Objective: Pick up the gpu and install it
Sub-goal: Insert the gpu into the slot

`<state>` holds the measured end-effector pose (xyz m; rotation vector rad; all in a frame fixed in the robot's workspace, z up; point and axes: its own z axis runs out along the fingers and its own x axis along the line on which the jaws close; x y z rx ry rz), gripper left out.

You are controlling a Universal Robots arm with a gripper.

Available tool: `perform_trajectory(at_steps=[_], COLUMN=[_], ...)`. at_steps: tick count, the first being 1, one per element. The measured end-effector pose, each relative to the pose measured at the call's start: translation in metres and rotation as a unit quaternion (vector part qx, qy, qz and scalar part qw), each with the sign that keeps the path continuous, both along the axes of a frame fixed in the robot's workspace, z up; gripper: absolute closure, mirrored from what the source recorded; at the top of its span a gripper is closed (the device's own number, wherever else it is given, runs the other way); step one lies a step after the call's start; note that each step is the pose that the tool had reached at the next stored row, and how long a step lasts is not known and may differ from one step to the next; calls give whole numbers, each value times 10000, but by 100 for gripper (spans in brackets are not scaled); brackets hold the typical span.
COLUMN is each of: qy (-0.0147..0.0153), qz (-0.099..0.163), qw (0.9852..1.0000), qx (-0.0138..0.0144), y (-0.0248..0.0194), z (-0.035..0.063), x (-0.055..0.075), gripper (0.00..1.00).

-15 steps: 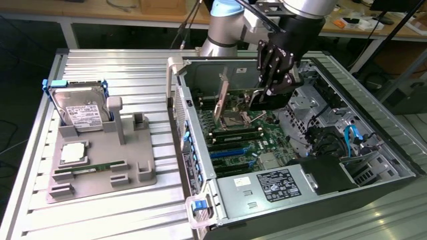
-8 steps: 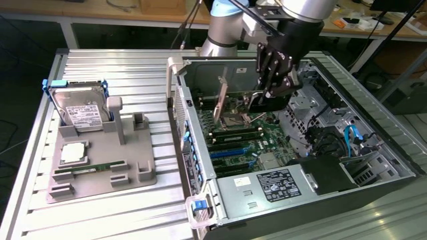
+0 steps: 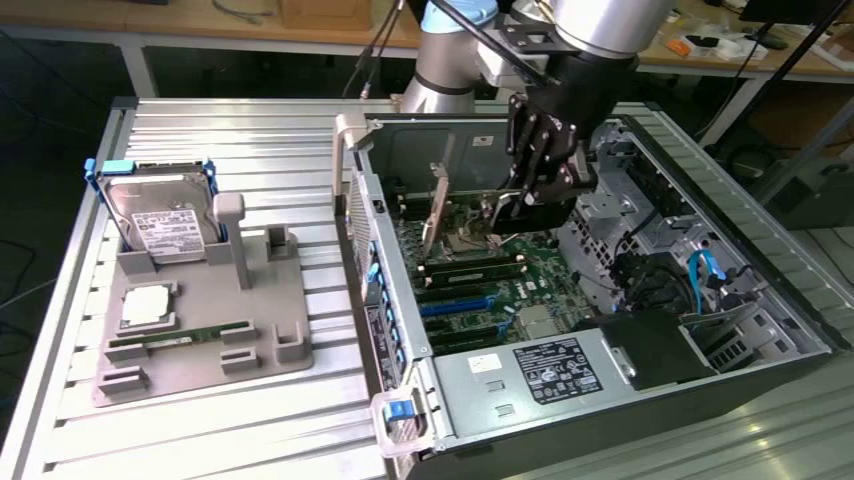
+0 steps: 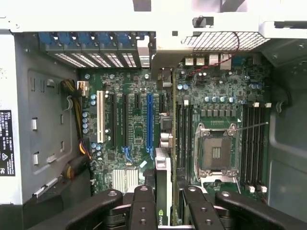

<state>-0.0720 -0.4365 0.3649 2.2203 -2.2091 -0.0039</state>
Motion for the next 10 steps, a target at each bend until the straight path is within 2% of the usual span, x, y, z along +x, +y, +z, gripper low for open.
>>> perform_trajectory(at_steps=[7,10], qy=[-20,-36], qz=[0,-1], qw=[10000,10000], qx=[1,2], y=[-108,-137], z=[-81,-116], x=[-4,-7], gripper=[73,73])
